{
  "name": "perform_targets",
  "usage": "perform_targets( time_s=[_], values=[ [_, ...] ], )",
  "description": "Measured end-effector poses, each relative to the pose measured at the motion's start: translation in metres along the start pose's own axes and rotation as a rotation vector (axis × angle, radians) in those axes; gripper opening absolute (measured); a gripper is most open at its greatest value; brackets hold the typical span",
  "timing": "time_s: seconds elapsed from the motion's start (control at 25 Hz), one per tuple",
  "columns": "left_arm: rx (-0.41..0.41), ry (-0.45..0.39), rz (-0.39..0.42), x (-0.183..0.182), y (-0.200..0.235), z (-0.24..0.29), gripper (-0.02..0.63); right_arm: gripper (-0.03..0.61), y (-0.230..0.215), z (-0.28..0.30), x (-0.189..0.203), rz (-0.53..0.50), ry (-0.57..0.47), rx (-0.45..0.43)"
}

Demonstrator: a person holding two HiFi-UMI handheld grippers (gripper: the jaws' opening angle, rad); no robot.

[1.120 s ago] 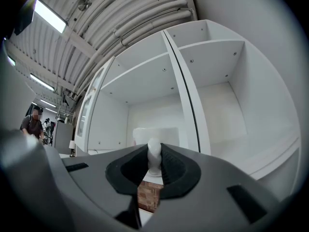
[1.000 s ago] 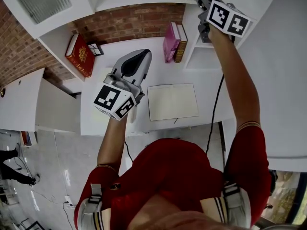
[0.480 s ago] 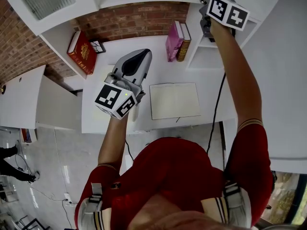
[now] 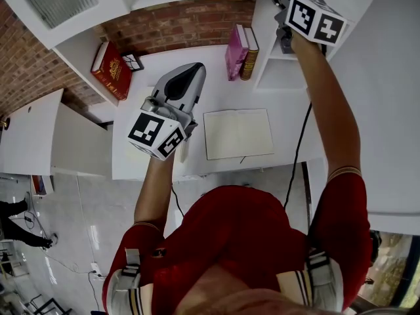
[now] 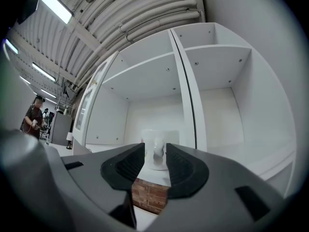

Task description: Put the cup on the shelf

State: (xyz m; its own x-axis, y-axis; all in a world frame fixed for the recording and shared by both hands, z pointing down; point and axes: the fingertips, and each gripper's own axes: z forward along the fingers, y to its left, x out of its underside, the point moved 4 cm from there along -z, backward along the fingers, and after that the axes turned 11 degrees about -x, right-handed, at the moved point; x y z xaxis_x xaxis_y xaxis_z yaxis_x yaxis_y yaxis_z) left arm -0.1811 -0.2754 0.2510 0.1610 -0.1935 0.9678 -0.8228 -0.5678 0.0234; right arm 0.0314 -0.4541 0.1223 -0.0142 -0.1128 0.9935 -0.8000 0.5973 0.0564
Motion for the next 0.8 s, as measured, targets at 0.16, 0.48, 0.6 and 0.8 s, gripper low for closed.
perform_targets(
  time_s=[0.16, 0.48, 0.6, 0.8],
  values=[
    [-0.008, -0.007, 0.016, -0.006, -0.006, 0.004, 0.006, 0.135, 0.005, -0.02, 0.002, -0.013, -0.019, -0.03],
    [-0.03, -0.022, 0.071, -0.019, -0.024, 0.015, 0.006, 0.128, 0.029, -0.064, 0.015, -0.032, -0.042, -0.14],
    [-0.033, -0.021, 0.086, -0.02, -0.034, 0.018, 0.006, 0.114, 0.044, -0.081, 0.02, -0.059, -0.055, -0.193],
    [-0.041, -0.018, 0.108, -0.018, -0.052, 0.022, 0.006, 0.076, 0.074, -0.113, 0.03, -0.11, -0.092, -0.282]
  ],
)
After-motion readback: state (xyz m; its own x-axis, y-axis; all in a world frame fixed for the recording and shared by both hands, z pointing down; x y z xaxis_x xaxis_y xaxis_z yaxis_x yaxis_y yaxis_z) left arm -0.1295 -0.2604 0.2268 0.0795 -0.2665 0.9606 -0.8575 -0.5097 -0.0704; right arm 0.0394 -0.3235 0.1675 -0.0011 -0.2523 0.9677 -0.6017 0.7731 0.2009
